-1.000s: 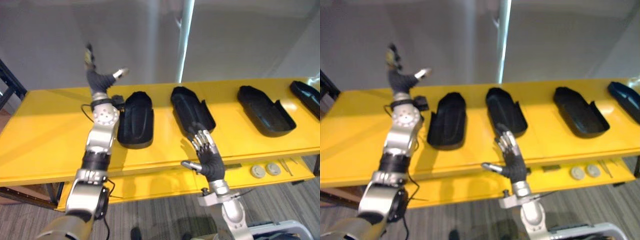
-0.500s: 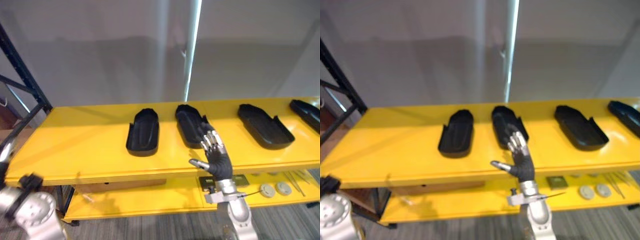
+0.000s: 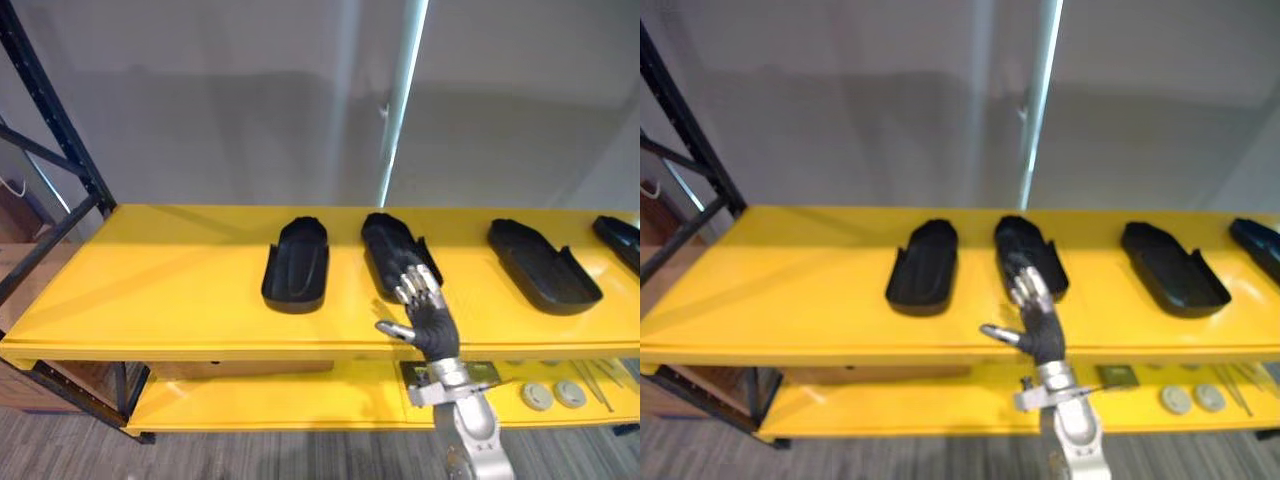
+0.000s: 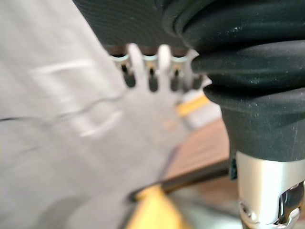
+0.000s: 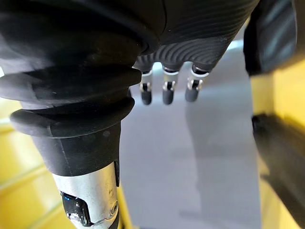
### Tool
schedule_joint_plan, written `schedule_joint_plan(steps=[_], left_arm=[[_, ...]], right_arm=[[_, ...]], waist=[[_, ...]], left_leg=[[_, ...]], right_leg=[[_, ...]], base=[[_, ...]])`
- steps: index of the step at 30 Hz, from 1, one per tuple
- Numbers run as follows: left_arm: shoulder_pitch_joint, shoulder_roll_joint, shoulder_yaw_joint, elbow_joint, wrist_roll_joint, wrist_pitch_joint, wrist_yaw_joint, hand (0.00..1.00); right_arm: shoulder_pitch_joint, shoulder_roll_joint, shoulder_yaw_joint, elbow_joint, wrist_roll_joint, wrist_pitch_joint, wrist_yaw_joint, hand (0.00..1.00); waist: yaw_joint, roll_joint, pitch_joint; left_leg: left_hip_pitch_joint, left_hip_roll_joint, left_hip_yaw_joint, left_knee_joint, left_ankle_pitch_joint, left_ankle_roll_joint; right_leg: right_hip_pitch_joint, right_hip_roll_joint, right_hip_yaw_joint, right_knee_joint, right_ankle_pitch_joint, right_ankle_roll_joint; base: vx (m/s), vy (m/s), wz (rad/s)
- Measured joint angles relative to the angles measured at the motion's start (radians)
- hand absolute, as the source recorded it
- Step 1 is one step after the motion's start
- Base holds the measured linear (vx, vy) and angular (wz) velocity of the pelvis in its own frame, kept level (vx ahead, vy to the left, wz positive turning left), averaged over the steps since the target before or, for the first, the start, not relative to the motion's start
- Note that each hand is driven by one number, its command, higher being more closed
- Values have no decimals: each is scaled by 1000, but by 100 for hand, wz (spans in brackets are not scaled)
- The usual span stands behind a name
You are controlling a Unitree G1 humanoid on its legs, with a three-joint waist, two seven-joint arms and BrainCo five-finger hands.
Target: Walk over and take plastic housings, then place them on the shelf
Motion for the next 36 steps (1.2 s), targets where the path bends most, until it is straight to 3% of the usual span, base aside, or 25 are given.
schedule_joint_plan(steps=[5,13,16,20,28,36], left_arm=[[-18,33,-39,158,-36,-16,-95,0],[-30,31,-114,294,-43,-22,-186,0],[-37,30,-114,310,-43,-21,-198,0],[-38,28,-114,325,-43,-19,-207,0],[-73,22,-141,324,-44,-12,-226,0],[-80,27,-180,320,-54,-19,-245,0]], right_arm=[[-37,-55,91,34,63,7,73,0],[-71,-54,116,84,57,15,76,0],[-81,-32,134,137,16,17,55,0],[-126,10,137,233,-108,21,-33,0],[-269,13,128,315,-162,25,-80,0],[-352,-1,155,356,-94,55,-3,0]], waist=[[9,-19,1],[15,-20,4],[20,-22,30],[26,-19,33],[49,-24,66],[55,-25,100]], left_leg=[[-1,0,0,0,1,3],[3,1,-1,0,-2,1],[34,1,-1,0,-11,-2],[31,-3,-2,0,-18,3],[33,-27,-35,0,-29,9],[32,-39,-56,0,-37,9]], right_leg=[[1,0,0,7,5,-2],[6,2,0,8,2,-5],[39,3,-2,1,-6,-10],[37,-2,-3,0,-21,-1],[64,-21,-40,0,-22,7],[81,-28,-50,-3,-23,6]], base=[[60,-14,0],[10,-2,0],[-13,1,1],[-3,4,1],[65,2,12],[74,-2,14]])
